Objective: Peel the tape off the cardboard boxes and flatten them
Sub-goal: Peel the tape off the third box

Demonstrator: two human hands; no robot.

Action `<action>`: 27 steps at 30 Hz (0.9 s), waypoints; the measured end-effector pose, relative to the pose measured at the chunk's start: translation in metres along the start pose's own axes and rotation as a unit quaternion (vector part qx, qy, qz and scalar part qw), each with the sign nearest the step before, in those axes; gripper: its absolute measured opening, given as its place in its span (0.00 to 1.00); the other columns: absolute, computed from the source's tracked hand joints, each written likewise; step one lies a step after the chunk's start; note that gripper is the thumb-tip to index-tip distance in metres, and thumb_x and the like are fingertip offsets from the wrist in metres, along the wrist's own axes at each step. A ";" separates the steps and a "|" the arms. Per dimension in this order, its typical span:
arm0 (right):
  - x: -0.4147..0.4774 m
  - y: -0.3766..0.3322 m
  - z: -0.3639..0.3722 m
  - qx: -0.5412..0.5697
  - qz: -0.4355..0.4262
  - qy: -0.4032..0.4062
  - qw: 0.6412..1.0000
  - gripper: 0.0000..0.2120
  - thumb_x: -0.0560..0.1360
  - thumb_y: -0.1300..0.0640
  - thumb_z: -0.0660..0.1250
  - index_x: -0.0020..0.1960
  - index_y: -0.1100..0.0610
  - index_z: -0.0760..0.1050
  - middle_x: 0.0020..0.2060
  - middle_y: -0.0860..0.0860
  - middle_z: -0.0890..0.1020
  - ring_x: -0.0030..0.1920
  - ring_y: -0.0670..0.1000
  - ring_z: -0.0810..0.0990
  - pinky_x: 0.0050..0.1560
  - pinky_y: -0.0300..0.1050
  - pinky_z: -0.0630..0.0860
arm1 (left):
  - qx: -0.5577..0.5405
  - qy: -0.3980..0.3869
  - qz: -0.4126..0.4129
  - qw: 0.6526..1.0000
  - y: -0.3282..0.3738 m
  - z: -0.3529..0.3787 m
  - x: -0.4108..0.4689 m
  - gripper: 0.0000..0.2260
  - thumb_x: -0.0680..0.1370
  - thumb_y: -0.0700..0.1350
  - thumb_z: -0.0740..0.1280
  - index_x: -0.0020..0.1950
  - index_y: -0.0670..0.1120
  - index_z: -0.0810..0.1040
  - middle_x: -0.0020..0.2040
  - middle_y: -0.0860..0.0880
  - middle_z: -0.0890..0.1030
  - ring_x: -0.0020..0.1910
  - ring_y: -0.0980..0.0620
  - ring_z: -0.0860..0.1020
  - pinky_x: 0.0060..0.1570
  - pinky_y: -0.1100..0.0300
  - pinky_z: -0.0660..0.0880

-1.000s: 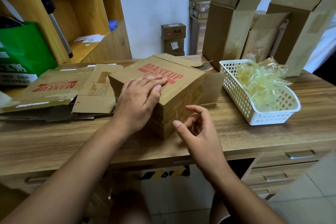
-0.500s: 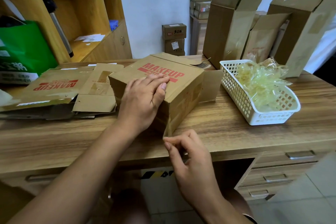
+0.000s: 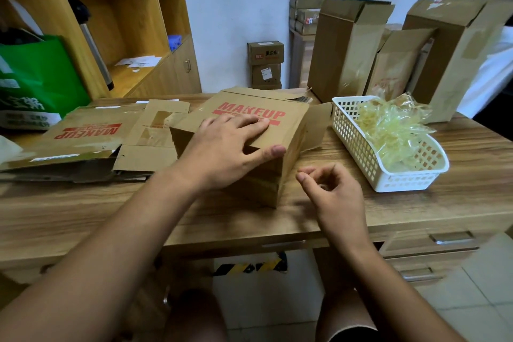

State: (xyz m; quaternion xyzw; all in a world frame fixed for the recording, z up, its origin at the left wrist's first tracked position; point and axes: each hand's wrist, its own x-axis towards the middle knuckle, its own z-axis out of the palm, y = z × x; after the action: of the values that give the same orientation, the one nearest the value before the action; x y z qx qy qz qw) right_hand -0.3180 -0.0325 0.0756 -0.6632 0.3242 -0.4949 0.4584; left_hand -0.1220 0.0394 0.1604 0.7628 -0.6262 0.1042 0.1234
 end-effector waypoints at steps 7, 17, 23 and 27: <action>0.002 0.002 -0.003 0.019 -0.018 0.005 1.000 0.09 0.76 0.61 0.75 0.47 0.54 0.75 0.40 0.50 0.83 0.44 0.47 0.83 0.46 0.39 0.76 | -0.058 0.004 0.013 0.998 -0.008 -0.005 -0.003 0.36 0.70 0.77 0.53 0.74 0.65 0.67 0.74 0.62 0.68 0.73 0.57 0.62 0.69 0.51 0.55; -0.042 0.010 0.006 0.013 -0.070 -0.033 0.997 0.12 0.78 0.63 0.70 0.51 0.46 0.81 0.47 0.44 0.85 0.50 0.48 0.84 0.50 0.48 0.82 | -0.016 0.060 -0.047 0.997 0.012 0.009 -0.004 0.36 0.71 0.77 0.52 0.74 0.63 0.69 0.76 0.59 0.69 0.76 0.54 0.64 0.73 0.50 0.61; -0.050 0.010 0.016 -0.048 -0.119 -0.025 0.991 0.10 0.78 0.62 0.67 0.52 0.48 0.80 0.47 0.42 0.83 0.52 0.46 0.83 0.51 0.39 0.78 | 0.000 0.080 -0.063 0.995 0.021 0.010 -0.006 0.37 0.71 0.78 0.49 0.74 0.62 0.70 0.75 0.57 0.70 0.75 0.53 0.66 0.72 0.51 0.61; -0.049 0.004 0.019 -0.052 -0.114 -0.023 0.992 0.08 0.78 0.58 0.66 0.54 0.47 0.78 0.48 0.41 0.82 0.53 0.47 0.82 0.52 0.41 0.79 | 0.027 0.087 -0.072 0.993 0.028 0.013 -0.007 0.37 0.72 0.77 0.48 0.74 0.61 0.69 0.74 0.56 0.71 0.75 0.52 0.67 0.71 0.49 0.63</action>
State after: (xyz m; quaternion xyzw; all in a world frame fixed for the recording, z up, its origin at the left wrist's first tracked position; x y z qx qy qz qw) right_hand -0.3144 0.0153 0.0527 -0.7301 0.2610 -0.5110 0.3711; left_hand -0.1513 0.0366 0.1473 0.7972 -0.5532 0.1780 0.1638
